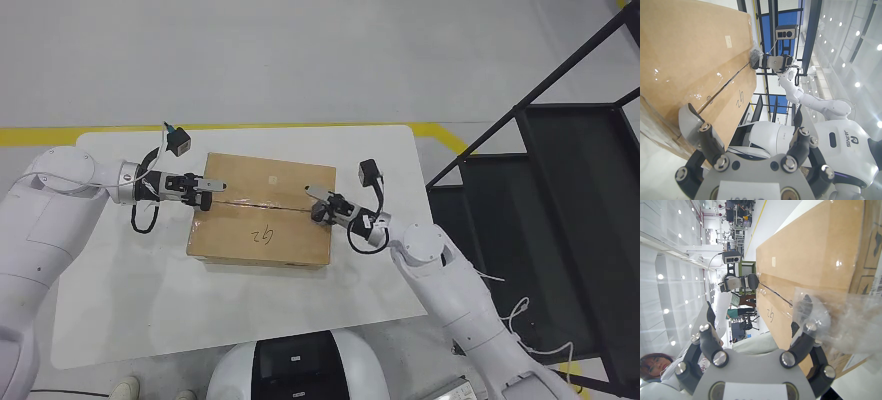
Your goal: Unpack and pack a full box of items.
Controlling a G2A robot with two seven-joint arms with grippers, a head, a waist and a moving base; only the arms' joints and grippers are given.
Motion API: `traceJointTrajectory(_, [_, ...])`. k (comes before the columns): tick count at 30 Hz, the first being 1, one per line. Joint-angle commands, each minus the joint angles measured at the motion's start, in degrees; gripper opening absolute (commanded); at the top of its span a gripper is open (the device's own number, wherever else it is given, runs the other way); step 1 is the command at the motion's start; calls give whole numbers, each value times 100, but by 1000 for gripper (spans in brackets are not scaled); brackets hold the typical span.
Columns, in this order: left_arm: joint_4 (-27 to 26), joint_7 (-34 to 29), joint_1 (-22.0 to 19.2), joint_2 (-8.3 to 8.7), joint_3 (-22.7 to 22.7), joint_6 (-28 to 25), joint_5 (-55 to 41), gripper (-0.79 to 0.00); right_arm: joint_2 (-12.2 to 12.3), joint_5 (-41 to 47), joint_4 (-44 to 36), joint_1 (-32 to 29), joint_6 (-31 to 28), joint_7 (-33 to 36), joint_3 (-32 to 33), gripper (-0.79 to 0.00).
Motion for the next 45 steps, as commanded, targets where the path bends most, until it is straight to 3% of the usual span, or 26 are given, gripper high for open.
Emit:
traceJointTrajectory(1, [0,0,0,0,0,0,0,0,-2,-48,17,68,64,69,-30,0])
traceJointTrajectory(27, [0,0,0,0,0,0,0,0,-186,-403,548,1148,435,500,-813,0])
traceJointTrajectory(45, [0,0,0,0,0,0,0,0,-484,-755,934,1969,712,456,-1686,0])
